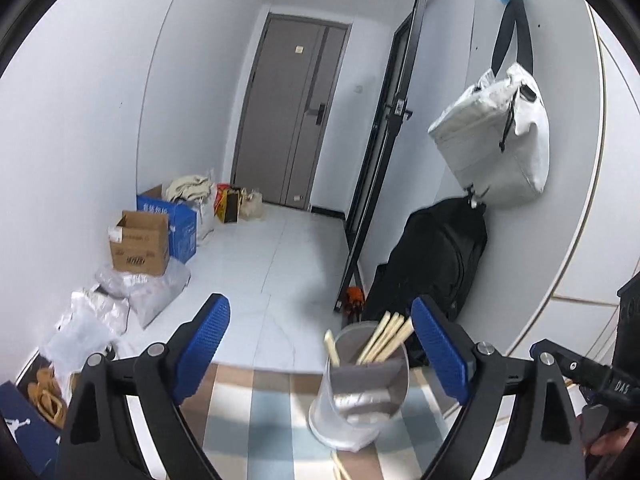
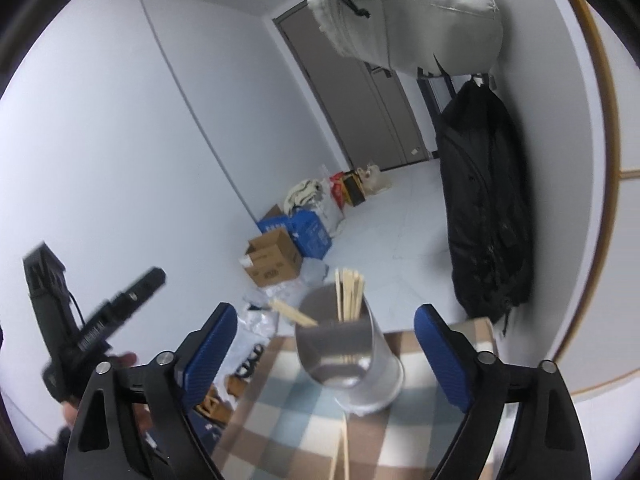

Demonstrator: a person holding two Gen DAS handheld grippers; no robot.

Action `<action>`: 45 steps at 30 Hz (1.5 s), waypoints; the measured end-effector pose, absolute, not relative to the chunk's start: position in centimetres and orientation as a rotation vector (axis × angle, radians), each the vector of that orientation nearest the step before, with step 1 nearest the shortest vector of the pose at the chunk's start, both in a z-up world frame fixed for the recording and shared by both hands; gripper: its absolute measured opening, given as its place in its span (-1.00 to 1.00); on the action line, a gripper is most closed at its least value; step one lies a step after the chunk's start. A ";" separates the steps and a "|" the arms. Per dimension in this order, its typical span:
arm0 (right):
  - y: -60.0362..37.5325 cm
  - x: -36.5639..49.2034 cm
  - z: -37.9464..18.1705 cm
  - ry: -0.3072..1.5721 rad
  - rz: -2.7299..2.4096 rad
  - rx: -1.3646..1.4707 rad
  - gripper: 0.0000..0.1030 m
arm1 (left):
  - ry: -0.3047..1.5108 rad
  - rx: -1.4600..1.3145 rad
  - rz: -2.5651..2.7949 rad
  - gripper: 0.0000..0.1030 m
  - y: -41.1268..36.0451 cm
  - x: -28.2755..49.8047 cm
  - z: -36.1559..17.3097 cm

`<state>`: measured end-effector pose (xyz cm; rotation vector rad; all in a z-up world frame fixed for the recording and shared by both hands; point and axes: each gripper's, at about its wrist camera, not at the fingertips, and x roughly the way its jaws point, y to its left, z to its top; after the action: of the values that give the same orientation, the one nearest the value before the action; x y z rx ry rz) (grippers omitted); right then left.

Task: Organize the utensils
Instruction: 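Lower both chopsticks into the holder and open both grippers, then lower the right gripper onto the last loose chopsticks and close it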

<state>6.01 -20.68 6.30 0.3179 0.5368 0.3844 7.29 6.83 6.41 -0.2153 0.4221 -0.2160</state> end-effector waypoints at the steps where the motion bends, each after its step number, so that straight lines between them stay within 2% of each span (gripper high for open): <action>1: -20.5 5.5 5.8 0.544 0.384 0.308 0.79 | 0.435 -0.211 -0.215 0.74 6.8 6.9 6.0; 7: -19.8 4.4 2.1 0.632 0.384 0.270 0.79 | 0.473 -0.231 -0.136 0.74 7.2 4.7 2.4; 13: -18.1 3.1 -2.7 0.760 0.393 0.180 0.75 | 0.585 -0.248 -0.128 0.74 6.7 4.2 -2.0; 16: -17.6 2.7 -5.0 0.827 0.408 0.169 0.61 | 0.644 -0.234 -0.131 0.75 6.4 3.9 -4.2; 21: -16.2 1.4 -9.0 0.947 0.420 0.111 0.23 | 0.694 -0.158 -0.110 0.75 6.3 3.1 -7.0; 26: -15.3 2.0 -11.8 1.026 0.411 0.073 0.12 | 0.771 -0.175 -0.061 0.74 7.1 3.8 -8.6; 34: -12.0 7.1 -12.6 1.044 0.416 0.042 -0.01 | 0.815 -0.207 -0.045 0.74 8.1 3.7 -9.8; 36: -11.2 8.5 -13.0 1.051 0.407 0.032 -0.19 | 0.826 -0.217 -0.038 0.74 8.5 3.9 -9.9; 40: -10.1 11.0 -14.2 1.080 0.388 0.086 -0.29 | 0.845 -0.242 -0.025 0.74 9.6 4.5 -10.5; 42: -9.8 11.8 -15.1 1.101 0.367 0.102 -0.44 | 0.853 -0.261 -0.022 0.74 10.1 4.6 -10.6; 45: -9.3 12.4 -15.8 1.104 0.341 0.097 -0.48 | 0.861 -0.293 -0.027 0.74 10.7 4.8 -10.7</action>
<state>12.44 -9.35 -15.77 0.0967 1.1043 0.3405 4.78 10.74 -10.71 -0.2927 0.8609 -0.0270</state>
